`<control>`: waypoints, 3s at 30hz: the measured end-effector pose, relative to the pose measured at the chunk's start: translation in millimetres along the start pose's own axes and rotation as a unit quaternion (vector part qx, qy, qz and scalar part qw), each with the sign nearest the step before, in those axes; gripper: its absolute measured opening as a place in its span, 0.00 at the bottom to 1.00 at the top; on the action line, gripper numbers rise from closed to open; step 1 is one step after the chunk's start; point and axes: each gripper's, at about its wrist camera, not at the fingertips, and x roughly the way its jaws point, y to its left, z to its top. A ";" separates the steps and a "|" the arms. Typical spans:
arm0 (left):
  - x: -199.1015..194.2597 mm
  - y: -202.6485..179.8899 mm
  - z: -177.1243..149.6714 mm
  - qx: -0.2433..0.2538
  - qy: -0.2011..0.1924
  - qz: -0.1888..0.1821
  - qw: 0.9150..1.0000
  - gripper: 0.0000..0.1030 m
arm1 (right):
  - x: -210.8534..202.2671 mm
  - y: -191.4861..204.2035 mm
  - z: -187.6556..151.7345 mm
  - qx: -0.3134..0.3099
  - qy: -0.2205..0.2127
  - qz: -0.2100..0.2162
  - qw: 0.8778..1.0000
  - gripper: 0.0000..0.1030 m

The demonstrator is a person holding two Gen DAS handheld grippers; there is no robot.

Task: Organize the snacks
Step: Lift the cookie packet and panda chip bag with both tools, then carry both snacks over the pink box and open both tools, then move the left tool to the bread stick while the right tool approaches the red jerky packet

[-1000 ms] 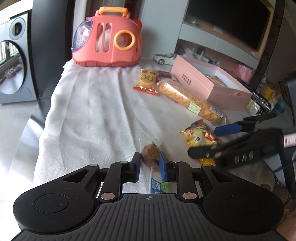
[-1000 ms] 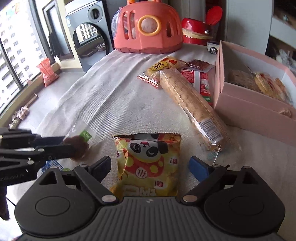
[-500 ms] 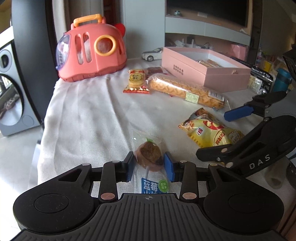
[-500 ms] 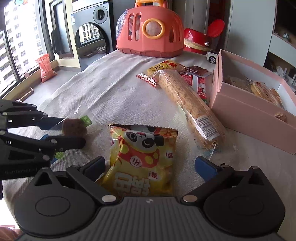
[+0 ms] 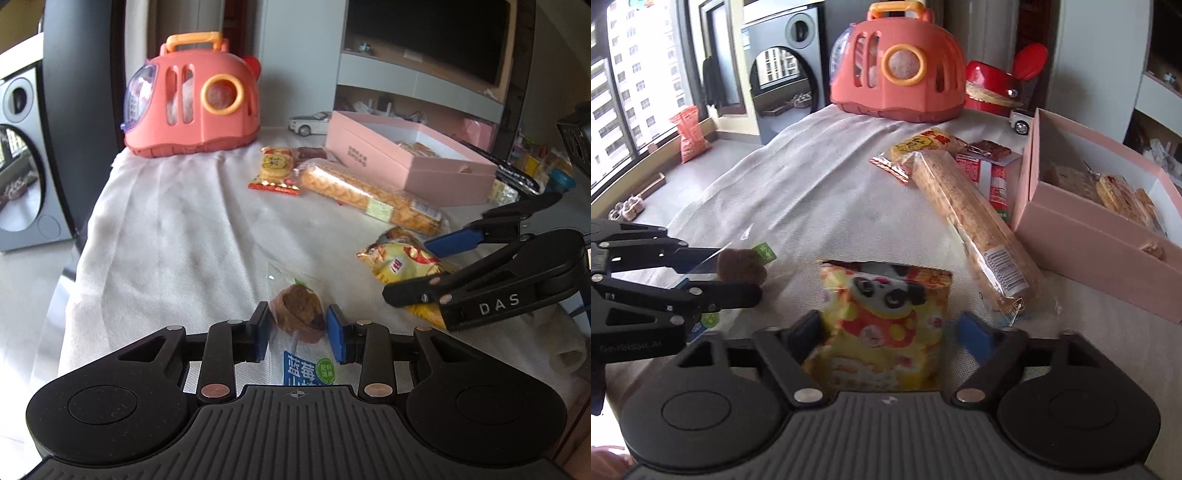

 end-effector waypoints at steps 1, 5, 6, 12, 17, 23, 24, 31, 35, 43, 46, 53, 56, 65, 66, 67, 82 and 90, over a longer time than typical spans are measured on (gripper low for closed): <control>-2.4 -2.6 -0.8 0.000 -0.001 -0.004 1.000 0.36 | -3.9 1.3 -1.1 -0.008 0.000 -0.001 1.000 0.64; -12.9 -19.0 -3.7 0.009 -0.004 -0.017 1.000 0.36 | -24.9 -1.1 -13.4 -0.023 -0.011 0.003 1.000 0.63; -15.7 -23.8 -3.6 0.012 -0.006 -0.022 1.000 0.36 | -30.8 -4.1 -16.9 -0.022 -0.012 0.004 1.000 0.62; -39.4 -51.2 25.4 0.020 -0.036 -0.077 0.996 0.36 | -78.7 -38.1 -28.2 -0.003 -0.044 -0.022 0.999 0.61; -67.7 -69.0 98.2 0.025 -0.114 -0.113 0.987 0.36 | -149.0 -81.9 7.9 0.027 -0.137 -0.069 0.988 0.61; -46.4 -80.1 173.4 -0.013 -0.150 -0.135 0.979 0.37 | -200.6 -132.0 50.7 0.081 -0.225 -0.130 0.962 0.61; -34.6 -81.0 180.6 -0.024 -0.144 -0.138 0.980 0.37 | -200.7 -138.9 56.0 0.087 -0.228 -0.137 0.960 0.61; 76.9 -78.1 215.2 -0.086 -0.060 -0.163 0.981 0.37 | -170.8 -177.2 88.8 0.087 -0.216 -0.168 0.958 0.61; 151.8 -80.9 219.0 -0.098 0.003 -0.177 0.979 0.37 | -131.4 -188.2 100.7 0.064 -0.205 -0.193 0.957 0.61; 164.4 -65.4 196.9 -0.078 -0.031 -0.172 0.982 0.34 | -40.8 -218.3 119.0 0.113 -0.129 -0.147 0.974 0.62; 150.3 -27.1 203.2 -0.145 -0.071 -0.141 0.977 0.34 | -14.9 -230.2 129.9 0.148 -0.110 -0.104 0.977 0.68; 150.0 45.0 179.5 -0.189 -0.037 -0.066 0.979 0.34 | -17.9 -207.9 127.9 0.144 -0.110 -0.123 0.976 0.79; 171.5 46.5 181.5 -0.173 -0.018 -0.066 0.982 0.34 | -21.4 -181.5 119.0 0.111 -0.090 -0.113 0.983 0.79; 262.4 14.2 216.5 -0.062 0.059 -0.034 0.996 0.34 | -23.4 -95.1 45.4 0.018 -0.051 -0.075 0.996 0.79; 263.4 13.1 214.0 -0.048 0.056 -0.034 0.997 0.34 | -23.0 -91.1 38.5 0.017 -0.046 -0.070 0.996 0.79; 265.0 11.0 212.8 -0.034 0.055 -0.036 0.997 0.33 | -22.2 -88.0 32.7 0.015 -0.041 -0.067 0.997 0.79; 172.2 3.2 150.3 0.083 0.107 -0.142 0.981 0.32 | 10.2 -64.2 12.2 0.031 -0.004 0.039 0.999 0.79; 117.0 23.7 102.3 0.018 0.108 -0.151 0.982 0.31 | 3.4 -24.9 0.9 0.006 0.018 0.129 0.992 0.77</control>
